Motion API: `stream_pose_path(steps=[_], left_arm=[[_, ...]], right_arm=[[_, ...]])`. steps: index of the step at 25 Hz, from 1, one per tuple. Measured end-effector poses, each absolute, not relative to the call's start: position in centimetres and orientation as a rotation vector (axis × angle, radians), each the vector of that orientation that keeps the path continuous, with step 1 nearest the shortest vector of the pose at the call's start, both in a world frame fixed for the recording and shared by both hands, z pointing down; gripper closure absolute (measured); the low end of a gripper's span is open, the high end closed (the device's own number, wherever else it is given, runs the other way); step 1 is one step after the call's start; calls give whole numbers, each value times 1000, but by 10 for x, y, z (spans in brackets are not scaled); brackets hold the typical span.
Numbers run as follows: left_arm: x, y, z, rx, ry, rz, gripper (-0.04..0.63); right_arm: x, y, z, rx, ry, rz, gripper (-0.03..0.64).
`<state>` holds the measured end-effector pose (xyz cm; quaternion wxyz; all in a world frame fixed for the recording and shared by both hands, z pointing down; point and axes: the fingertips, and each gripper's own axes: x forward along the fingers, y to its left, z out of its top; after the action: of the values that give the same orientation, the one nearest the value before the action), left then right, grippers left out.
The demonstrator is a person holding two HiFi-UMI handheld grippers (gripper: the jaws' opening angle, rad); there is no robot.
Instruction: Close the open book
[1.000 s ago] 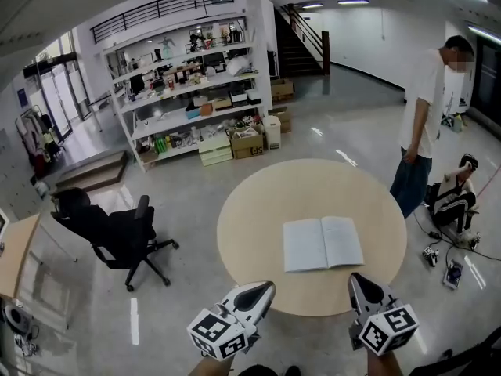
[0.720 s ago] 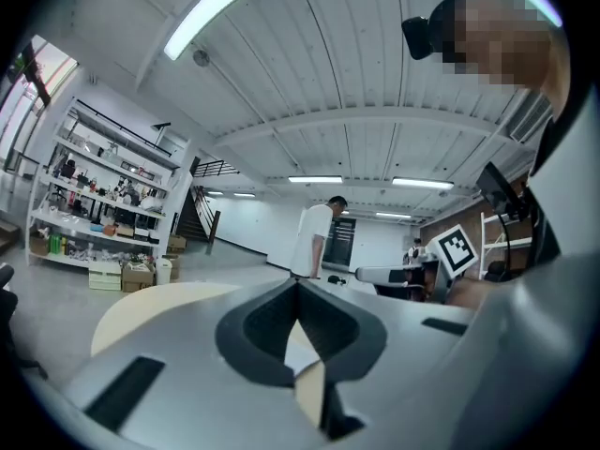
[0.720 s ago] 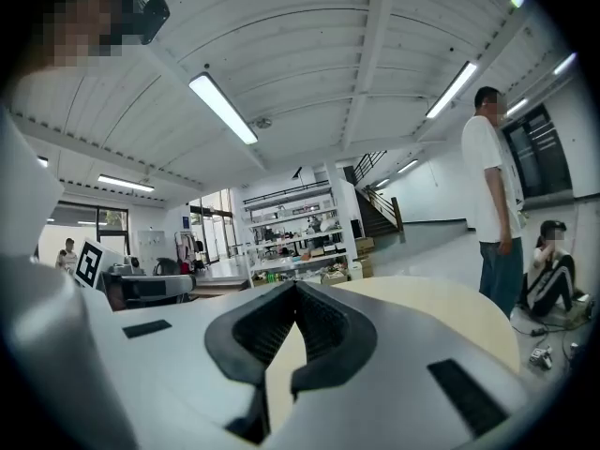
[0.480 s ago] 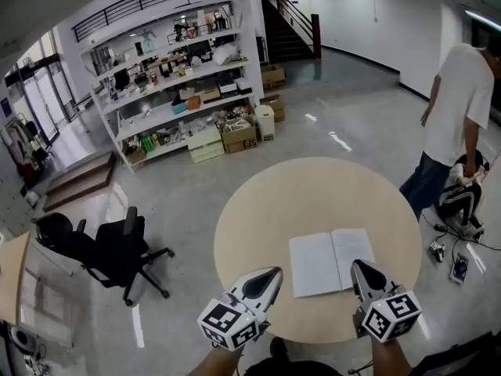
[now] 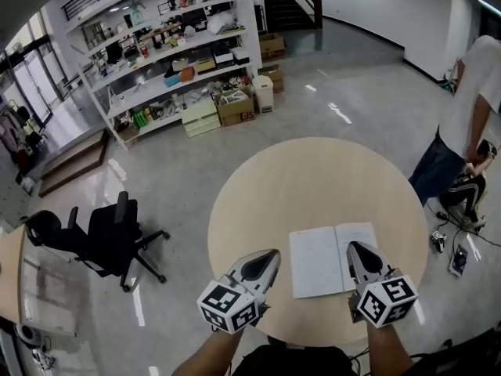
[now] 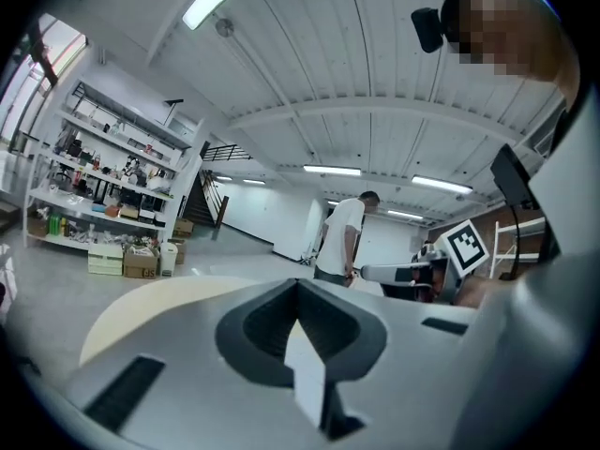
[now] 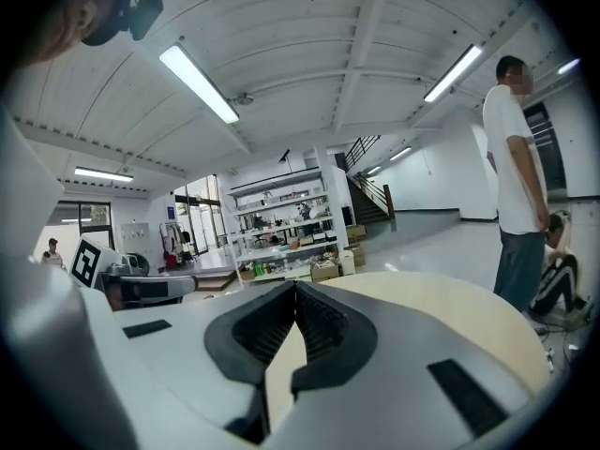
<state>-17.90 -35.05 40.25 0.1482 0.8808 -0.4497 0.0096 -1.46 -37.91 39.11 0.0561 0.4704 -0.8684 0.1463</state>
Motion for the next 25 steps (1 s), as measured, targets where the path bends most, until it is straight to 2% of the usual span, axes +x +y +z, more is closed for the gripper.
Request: stream_pose_path(steps=[5, 9, 17, 20, 25], left_arm=[[-180, -363, 415, 2484, -1324, 46, 606], [-177, -373, 450, 2433, -1326, 115, 606], [-181, -376, 558, 2222, -1271, 268, 606], [-181, -374, 595, 2188, -1240, 343, 606], [-178, -364, 653, 2083, -1192, 469, 606]], right_arm=[[-29, -398, 410, 1330, -2613, 462, 619], [-43, -413, 460, 1254, -2525, 525, 618], [-85, -396, 603, 1041, -2237, 720, 423], [-100, -391, 639, 1019, -2164, 734, 385], [-112, -381, 684, 965, -2033, 668, 370]])
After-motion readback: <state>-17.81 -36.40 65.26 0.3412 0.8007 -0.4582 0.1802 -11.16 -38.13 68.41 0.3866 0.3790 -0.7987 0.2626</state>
